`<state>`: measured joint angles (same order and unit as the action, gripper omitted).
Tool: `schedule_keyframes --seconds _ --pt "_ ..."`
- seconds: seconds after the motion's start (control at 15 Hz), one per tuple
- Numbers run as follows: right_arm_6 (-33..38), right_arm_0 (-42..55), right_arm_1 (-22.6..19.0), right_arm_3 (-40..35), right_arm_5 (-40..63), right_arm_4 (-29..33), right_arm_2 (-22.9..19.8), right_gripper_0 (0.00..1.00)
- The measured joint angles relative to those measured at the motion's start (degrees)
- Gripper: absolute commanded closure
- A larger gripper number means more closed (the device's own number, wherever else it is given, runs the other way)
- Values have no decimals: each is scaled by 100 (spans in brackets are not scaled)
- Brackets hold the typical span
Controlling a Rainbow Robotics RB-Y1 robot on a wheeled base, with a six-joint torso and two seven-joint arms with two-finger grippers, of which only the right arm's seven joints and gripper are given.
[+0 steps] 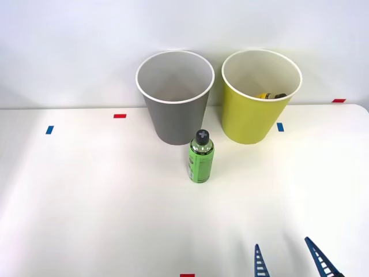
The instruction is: Put cans in the gray bin, plastic bottles in the light green bin
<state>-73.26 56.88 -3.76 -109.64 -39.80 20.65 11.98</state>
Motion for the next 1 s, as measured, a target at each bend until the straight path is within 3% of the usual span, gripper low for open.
schedule_keyframes --seconds 1.0 --pt "-4 7 -1 -4 -2 -7 -2 0"
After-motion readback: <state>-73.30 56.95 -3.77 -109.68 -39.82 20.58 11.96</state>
